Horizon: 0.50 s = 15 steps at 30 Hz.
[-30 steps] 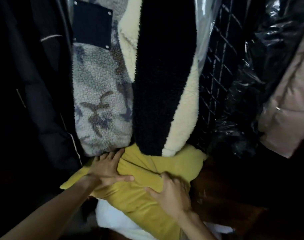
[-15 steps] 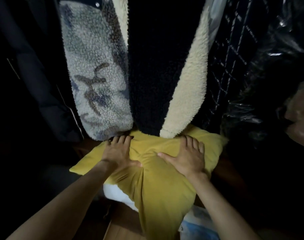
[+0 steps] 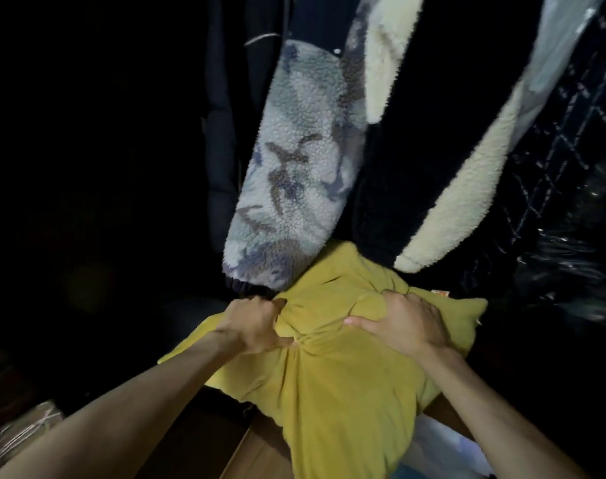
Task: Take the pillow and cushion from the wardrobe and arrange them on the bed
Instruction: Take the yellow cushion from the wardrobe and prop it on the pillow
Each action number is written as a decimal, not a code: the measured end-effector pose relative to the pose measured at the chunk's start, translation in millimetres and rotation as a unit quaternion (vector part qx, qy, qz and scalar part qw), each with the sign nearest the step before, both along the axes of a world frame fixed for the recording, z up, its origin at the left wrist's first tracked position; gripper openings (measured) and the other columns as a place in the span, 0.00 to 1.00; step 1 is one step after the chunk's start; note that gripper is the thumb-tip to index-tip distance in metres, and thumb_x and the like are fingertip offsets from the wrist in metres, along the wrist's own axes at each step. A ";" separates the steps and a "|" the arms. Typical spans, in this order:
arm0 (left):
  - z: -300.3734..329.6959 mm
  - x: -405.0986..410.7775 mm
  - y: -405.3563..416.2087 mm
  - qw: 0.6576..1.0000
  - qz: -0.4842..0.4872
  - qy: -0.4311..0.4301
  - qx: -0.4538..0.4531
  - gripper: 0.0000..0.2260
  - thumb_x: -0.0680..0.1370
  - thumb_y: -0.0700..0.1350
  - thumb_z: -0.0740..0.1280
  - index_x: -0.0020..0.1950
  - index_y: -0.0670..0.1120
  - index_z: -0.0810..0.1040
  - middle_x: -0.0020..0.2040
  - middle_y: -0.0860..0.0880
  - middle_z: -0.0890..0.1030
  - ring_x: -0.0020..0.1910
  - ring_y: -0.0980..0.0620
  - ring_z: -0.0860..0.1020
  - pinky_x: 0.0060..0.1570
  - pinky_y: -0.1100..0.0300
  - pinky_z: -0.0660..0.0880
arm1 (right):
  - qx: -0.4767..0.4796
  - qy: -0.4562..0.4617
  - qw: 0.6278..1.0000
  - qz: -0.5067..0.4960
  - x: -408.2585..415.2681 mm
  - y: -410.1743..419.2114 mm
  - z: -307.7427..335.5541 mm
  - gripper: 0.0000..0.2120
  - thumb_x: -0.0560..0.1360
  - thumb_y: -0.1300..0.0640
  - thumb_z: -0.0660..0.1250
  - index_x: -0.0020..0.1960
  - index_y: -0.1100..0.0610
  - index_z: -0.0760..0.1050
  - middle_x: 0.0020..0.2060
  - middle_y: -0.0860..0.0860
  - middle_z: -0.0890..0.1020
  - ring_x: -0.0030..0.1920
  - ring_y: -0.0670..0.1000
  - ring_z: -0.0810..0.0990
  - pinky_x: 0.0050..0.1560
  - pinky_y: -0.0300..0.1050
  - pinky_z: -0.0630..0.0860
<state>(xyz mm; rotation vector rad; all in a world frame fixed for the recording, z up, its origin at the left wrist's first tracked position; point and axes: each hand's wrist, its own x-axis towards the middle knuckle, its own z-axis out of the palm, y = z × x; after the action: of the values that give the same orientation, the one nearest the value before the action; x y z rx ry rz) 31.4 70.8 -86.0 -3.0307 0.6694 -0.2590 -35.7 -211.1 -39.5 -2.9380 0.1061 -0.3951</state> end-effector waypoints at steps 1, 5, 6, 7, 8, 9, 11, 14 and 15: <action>2.9 -12.1 20.7 1.000 0.012 0.006 -0.003 0.45 0.61 0.81 0.60 0.69 0.54 0.73 0.52 0.51 0.85 0.53 0.45 0.82 0.47 0.50 0.78 | 0.001 0.000 1.000 0.019 -3.7 17.4 2.0 0.39 0.56 0.12 0.58 0.39 0.48 0.75 0.41 0.52 0.86 0.43 0.58 0.85 0.36 0.47 0.73; 21.2 -64.8 111.6 0.997 0.069 -0.014 0.006 0.51 0.57 0.85 0.56 0.70 0.53 0.73 0.46 0.51 0.86 0.47 0.46 0.84 0.39 0.54 0.74 | -0.005 0.013 0.997 0.079 -20.6 103.5 14.0 0.43 0.56 0.13 0.59 0.48 0.48 0.80 0.48 0.56 0.86 0.50 0.60 0.84 0.42 0.50 0.75; 25.6 -79.0 134.0 0.996 0.084 -0.022 0.011 0.52 0.57 0.85 0.55 0.71 0.53 0.73 0.46 0.51 0.86 0.47 0.47 0.84 0.39 0.55 0.74 | -0.009 0.013 0.996 0.090 -25.0 126.2 17.5 0.44 0.56 0.13 0.59 0.50 0.48 0.81 0.49 0.56 0.85 0.52 0.60 0.84 0.46 0.51 0.77; 29.5 -93.7 155.6 0.995 0.099 -0.028 0.014 0.52 0.58 0.84 0.55 0.72 0.53 0.72 0.48 0.51 0.86 0.48 0.47 0.84 0.40 0.54 0.75 | -0.012 0.013 0.995 0.103 -29.3 148.7 20.8 0.44 0.57 0.13 0.59 0.52 0.48 0.81 0.50 0.56 0.85 0.52 0.60 0.84 0.48 0.51 0.78; 33.3 -108.8 176.0 0.993 0.114 -0.033 0.016 0.51 0.59 0.84 0.57 0.72 0.53 0.72 0.49 0.50 0.86 0.48 0.47 0.84 0.41 0.54 0.76 | -0.013 0.013 0.992 0.122 -33.6 171.5 24.1 0.45 0.57 0.13 0.59 0.52 0.48 0.81 0.50 0.56 0.85 0.52 0.60 0.84 0.48 0.51 0.79; 36.4 -123.5 194.4 0.991 0.130 -0.036 0.018 0.50 0.60 0.83 0.59 0.72 0.53 0.72 0.49 0.50 0.86 0.49 0.46 0.84 0.41 0.54 0.77 | -0.013 0.011 0.989 0.144 -38.1 193.0 26.4 0.44 0.57 0.14 0.59 0.52 0.49 0.81 0.50 0.55 0.86 0.51 0.59 0.85 0.47 0.50 0.79; 41.1 -152.3 225.2 0.987 0.156 -0.039 0.019 0.47 0.61 0.82 0.62 0.71 0.53 0.73 0.48 0.50 0.85 0.47 0.46 0.84 0.39 0.54 0.76 | -0.017 0.004 0.982 0.188 -49.1 232.1 29.4 0.42 0.58 0.15 0.60 0.52 0.49 0.82 0.49 0.53 0.86 0.50 0.59 0.85 0.45 0.50 0.77; 44.8 -192.1 258.6 0.982 0.183 -0.038 0.018 0.48 0.58 0.83 0.58 0.69 0.54 0.74 0.46 0.51 0.85 0.46 0.45 0.84 0.37 0.54 0.73 | -0.028 -0.002 0.974 0.225 -68.0 273.1 29.4 0.42 0.58 0.15 0.60 0.53 0.47 0.82 0.49 0.53 0.86 0.51 0.59 0.84 0.46 0.51 0.77; 45.7 -204.6 268.0 0.981 0.191 -0.038 0.016 0.50 0.56 0.83 0.56 0.69 0.54 0.75 0.47 0.51 0.85 0.46 0.45 0.84 0.37 0.54 0.72 | -0.028 0.000 0.972 0.233 -74.7 283.6 28.7 0.41 0.58 0.15 0.60 0.54 0.46 0.82 0.49 0.52 0.86 0.51 0.59 0.84 0.47 0.51 0.77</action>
<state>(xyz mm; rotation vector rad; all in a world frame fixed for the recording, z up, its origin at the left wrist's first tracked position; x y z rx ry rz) -173.2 338.8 -40.2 -3.0164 0.0798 -0.3411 -110.4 72.6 -10.8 -2.8858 -0.5932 -0.3270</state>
